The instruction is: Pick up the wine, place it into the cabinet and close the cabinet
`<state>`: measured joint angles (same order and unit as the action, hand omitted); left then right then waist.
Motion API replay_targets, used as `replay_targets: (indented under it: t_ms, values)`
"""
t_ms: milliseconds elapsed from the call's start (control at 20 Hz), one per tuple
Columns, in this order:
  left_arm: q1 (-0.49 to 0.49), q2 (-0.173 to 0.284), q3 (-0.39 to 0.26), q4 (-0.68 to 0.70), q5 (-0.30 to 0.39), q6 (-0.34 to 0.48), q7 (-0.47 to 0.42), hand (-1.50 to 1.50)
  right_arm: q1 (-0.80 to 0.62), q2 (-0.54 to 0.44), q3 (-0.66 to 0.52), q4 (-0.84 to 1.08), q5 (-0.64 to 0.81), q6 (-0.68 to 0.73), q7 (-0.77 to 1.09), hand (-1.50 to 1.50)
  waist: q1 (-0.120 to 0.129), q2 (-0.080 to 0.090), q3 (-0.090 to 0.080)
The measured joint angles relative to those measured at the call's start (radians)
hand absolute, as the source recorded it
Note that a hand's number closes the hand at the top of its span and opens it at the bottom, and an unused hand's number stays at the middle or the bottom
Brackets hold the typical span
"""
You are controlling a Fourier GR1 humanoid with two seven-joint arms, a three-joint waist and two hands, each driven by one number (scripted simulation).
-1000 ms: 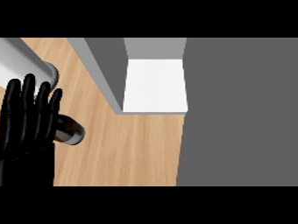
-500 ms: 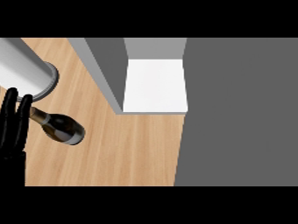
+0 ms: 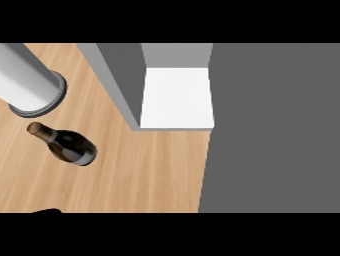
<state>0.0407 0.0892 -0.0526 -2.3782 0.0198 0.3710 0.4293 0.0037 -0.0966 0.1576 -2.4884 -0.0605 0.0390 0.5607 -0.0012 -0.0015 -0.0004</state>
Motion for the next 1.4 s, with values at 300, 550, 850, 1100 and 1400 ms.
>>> replay_targets:
  t_ms: [300,550,850,1100,1400]
  values:
    - [0.045,0.016,0.125,0.059,0.130,-0.074,-0.049,-1.50,-0.006,-0.004,-0.038,-0.001,-0.003,0.014,0.002,-1.50,0.001,0.000,0.000]
    - [0.075,0.019,0.203,0.135,0.223,-0.137,-0.091,-1.50,0.013,0.001,-0.040,-0.006,-0.006,0.024,-0.007,-1.50,-0.001,0.000,0.000]
    - [0.058,0.031,0.251,0.257,0.274,-0.200,-0.132,-1.50,-0.005,0.001,-0.049,-0.005,-0.009,0.032,0.012,-1.50,-0.002,0.000,0.000]
    - [0.101,0.004,0.262,0.366,0.294,-0.273,-0.241,-1.50,-0.027,-0.002,-0.057,-0.010,-0.013,0.031,0.042,-1.50,-0.002,0.000,0.000]
    - [0.079,-0.006,0.298,0.517,0.279,-0.306,-0.366,-1.50,-0.034,0.000,-0.060,-0.011,-0.015,0.032,0.056,-1.50,-0.004,0.000,0.000]
